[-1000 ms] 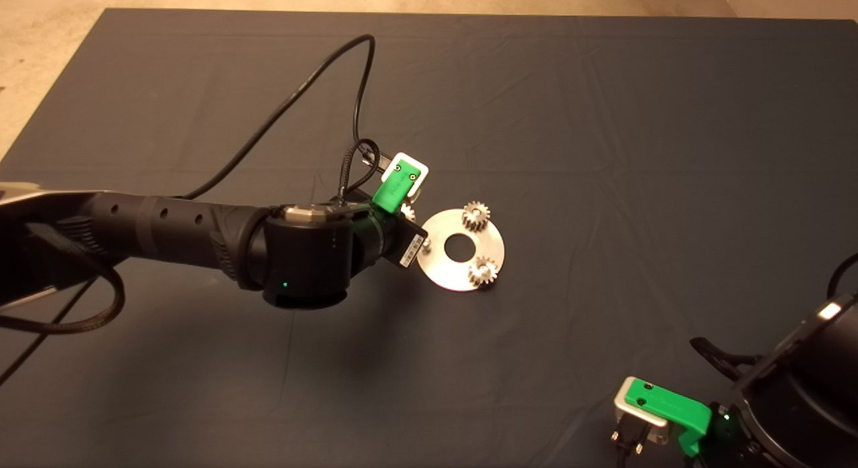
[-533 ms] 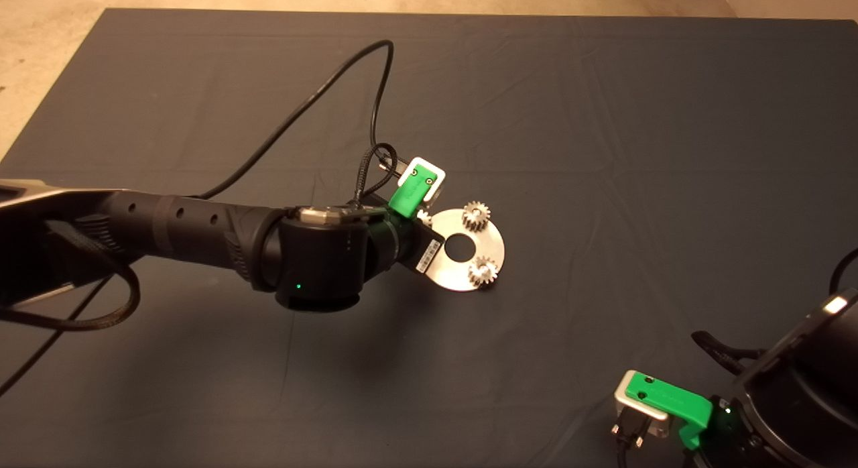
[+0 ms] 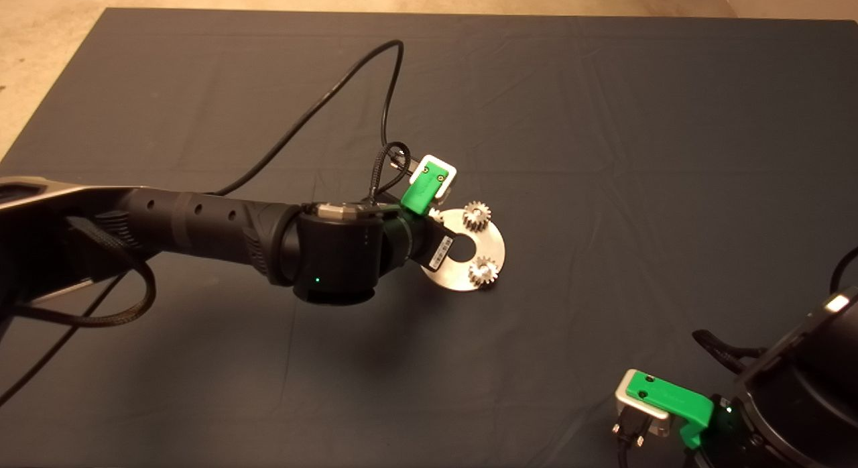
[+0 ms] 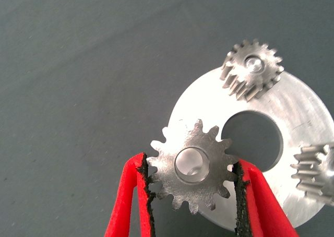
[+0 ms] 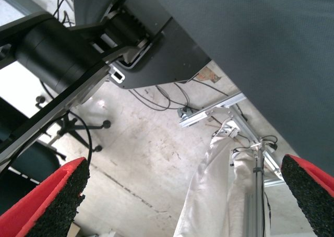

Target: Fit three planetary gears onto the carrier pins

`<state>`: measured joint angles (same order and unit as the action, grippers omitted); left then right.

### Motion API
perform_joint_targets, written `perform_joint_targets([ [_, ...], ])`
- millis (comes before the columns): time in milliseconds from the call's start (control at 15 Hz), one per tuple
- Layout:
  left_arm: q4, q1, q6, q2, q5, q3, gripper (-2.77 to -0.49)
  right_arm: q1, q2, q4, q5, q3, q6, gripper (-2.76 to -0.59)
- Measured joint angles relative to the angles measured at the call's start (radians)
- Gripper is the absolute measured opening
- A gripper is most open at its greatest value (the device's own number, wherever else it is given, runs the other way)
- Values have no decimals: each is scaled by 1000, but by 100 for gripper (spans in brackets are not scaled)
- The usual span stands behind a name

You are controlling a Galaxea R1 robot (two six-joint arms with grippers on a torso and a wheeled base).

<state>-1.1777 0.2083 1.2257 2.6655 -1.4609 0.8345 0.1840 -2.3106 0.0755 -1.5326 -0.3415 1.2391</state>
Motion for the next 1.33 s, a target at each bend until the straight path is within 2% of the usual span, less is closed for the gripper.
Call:
perform_joint_targets([
  [267, 0, -1, -4, 28, 23, 21, -266, 11, 1, -7, -1, 0, 0, -63],
  [600, 0, -1, -8, 24, 19, 24, -266, 21, 2, -16, -1, 0, 0, -63],
  [800, 0, -17, -34, 19, 20, 23, -266, 22, 3, -17, -1, 0, 0, -63],
  [1133, 1, -34, -35, -5, 15, -16, -266, 27, 3, -17, -1, 0, 0, -63],
  [1333, 0, -42, -36, -16, 13, -17, -266, 29, 3, -18, -1, 0, 0, -63],
])
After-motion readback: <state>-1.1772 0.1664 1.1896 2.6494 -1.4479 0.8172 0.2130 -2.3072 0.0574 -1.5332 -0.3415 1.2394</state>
